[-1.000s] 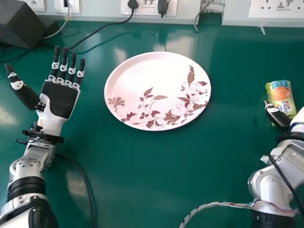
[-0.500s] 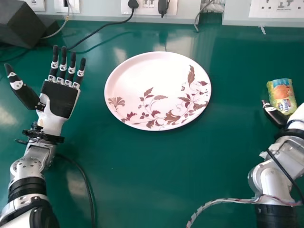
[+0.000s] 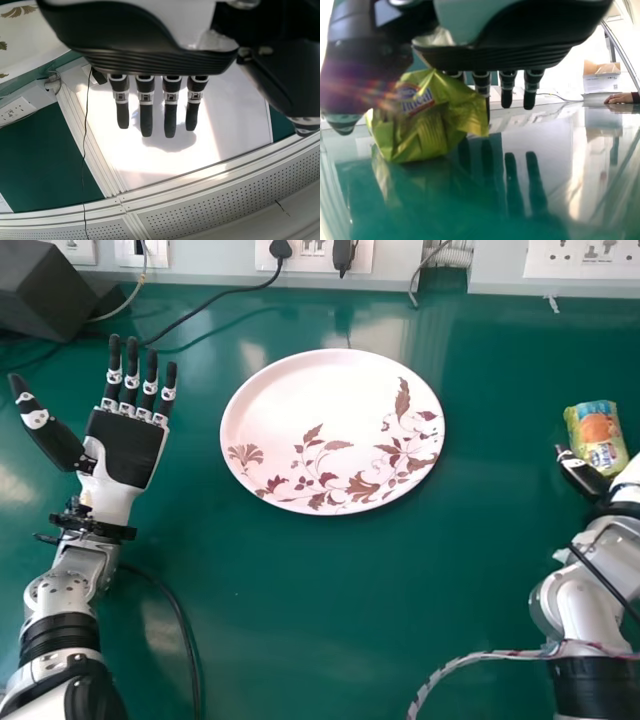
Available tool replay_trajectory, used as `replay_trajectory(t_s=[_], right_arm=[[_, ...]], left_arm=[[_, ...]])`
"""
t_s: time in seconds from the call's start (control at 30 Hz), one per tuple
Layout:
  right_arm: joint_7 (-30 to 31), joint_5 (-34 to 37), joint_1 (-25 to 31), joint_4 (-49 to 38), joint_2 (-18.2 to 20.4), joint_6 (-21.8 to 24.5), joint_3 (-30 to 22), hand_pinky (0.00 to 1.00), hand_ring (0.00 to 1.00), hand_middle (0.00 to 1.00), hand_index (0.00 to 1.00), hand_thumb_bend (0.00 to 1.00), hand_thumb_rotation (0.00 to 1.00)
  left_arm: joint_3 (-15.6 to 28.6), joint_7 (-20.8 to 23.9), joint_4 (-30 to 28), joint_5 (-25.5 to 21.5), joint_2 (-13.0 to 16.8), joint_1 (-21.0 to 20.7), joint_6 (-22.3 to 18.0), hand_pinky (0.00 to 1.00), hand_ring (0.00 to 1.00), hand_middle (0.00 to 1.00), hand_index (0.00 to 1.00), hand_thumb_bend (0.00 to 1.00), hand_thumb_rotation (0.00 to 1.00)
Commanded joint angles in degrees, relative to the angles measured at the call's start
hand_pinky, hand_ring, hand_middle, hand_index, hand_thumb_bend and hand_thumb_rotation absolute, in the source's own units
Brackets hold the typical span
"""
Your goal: Pick up biscuit and place it in the plate
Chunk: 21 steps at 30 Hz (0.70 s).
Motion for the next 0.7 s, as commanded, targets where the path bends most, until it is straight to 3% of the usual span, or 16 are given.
replay_trajectory(t_s=[0.0, 0.1, 0.4, 0.53, 0.67], right_arm=[[2.48, 1.93, 0.60, 0.81, -1.11, 0.75, 0.55, 0.96, 0.79, 0.90, 0.80, 0.99, 0.67], [3.65, 2.37, 0.78, 0.39, -2.35, 1.03, 1.32, 0.94, 0.79, 0.90, 0.80, 0.99, 0.67], [9.21, 2.24, 0.86, -1.42, -5.18, 1.93, 2.78, 0.73, 0.73, 0.88, 0.81, 0.99, 0.66], [11.45, 1.58, 1.13, -2.79, -6.21, 2.10, 3.23, 0.66, 0.69, 0.86, 0.80, 0.96, 0.62], [12.91, 0.51, 1.74, -4.49, -6.96, 1.96, 3.64, 0.59, 0.63, 0.81, 0.77, 0.91, 0.52]], left_arm=[[0.41, -0.17, 1.27, 0.17, -1.06, 2.44, 0.99, 0.78, 0.82, 0.86, 0.90, 1.00, 0.65], [0.64, -0.78, 1.73, -0.23, -0.79, 2.27, 2.13, 0.76, 0.82, 0.86, 0.91, 1.00, 0.66], [1.09, -2.45, 4.06, -0.40, 0.29, 1.41, 5.11, 0.67, 0.79, 0.88, 0.91, 1.00, 0.67], [1.62, -2.62, 5.06, -0.70, 0.33, 1.03, 6.00, 0.65, 0.78, 0.88, 0.93, 1.00, 0.68], [2.26, -3.00, 6.27, -0.74, 0.66, 0.51, 7.18, 0.64, 0.78, 0.88, 0.93, 1.00, 0.68]])
